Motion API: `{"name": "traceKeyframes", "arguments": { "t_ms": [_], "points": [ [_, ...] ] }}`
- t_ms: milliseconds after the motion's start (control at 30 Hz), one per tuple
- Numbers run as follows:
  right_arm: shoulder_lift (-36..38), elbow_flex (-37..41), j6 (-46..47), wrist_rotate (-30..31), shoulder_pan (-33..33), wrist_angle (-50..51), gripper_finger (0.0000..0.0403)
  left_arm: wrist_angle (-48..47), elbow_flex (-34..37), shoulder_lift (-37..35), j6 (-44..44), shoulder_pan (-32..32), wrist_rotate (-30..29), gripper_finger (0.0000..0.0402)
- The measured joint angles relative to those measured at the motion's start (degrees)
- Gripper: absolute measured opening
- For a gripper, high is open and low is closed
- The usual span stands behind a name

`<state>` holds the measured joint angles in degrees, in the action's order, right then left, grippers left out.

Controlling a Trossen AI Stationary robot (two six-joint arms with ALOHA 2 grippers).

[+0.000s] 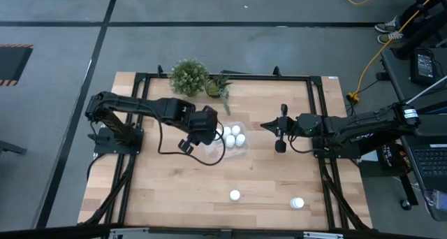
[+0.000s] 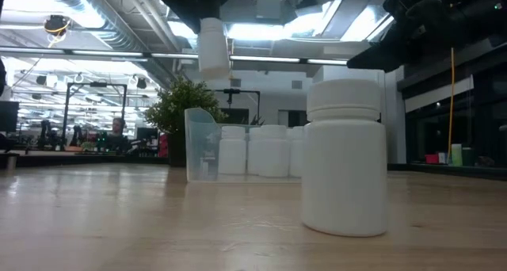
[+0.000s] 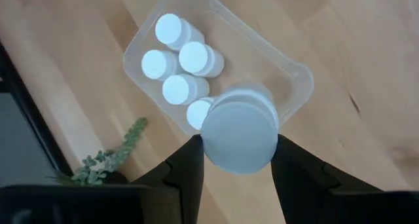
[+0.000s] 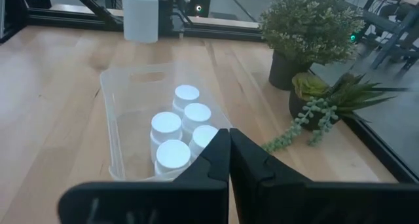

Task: Pick and place pill bottles into a basket
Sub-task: Put the white pill bottle into the transparent bin

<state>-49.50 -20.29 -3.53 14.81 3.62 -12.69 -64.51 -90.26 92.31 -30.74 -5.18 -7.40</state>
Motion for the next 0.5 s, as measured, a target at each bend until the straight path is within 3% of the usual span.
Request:
{"name": "traceKeyframes", "arguments": {
  "t_ms": [500],
  "points": [
    [0.0,0.0,0.1,0.0,0.0,0.0,0.0005,7.8,11.3,0.1,0.6,5.1,2.7,0.0144]
  ]
}}
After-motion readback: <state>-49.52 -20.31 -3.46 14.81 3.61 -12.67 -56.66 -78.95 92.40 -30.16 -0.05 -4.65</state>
